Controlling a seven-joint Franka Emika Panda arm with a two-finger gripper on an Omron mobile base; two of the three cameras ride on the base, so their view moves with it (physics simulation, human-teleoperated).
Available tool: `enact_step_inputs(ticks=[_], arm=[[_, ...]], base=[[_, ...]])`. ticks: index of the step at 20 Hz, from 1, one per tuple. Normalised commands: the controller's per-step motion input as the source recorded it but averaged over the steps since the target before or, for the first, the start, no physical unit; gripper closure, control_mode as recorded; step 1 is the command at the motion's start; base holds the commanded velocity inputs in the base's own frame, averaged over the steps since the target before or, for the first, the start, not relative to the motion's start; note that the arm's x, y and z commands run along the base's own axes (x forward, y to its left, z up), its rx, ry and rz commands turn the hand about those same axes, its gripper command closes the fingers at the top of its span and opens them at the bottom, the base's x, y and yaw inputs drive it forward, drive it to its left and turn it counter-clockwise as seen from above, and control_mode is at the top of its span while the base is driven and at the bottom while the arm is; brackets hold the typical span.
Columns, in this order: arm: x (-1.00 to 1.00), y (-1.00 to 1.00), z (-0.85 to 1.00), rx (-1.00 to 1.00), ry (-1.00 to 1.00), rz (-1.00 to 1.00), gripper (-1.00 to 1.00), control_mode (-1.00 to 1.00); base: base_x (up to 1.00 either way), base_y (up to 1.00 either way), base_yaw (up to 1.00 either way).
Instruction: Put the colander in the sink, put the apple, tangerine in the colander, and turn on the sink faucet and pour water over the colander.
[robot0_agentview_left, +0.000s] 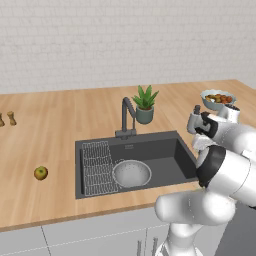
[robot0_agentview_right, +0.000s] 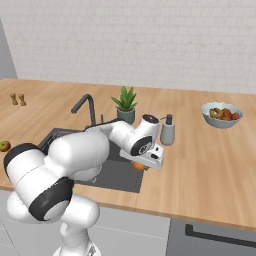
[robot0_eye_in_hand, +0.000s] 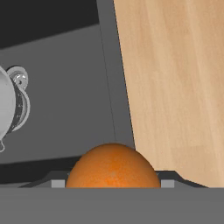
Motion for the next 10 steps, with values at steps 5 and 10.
enact_step_inputs(ticks=[5, 10], arm=[[-0.15, 0.42, 0.16, 0.00, 0.00, 0.00, 1.00, -1.00], [0.00, 0.56, 0.13, 0.00, 0.00, 0.01, 1.00, -1.00]], base=[[0.00, 0.00, 0.00], [0.00, 0.00, 0.00]])
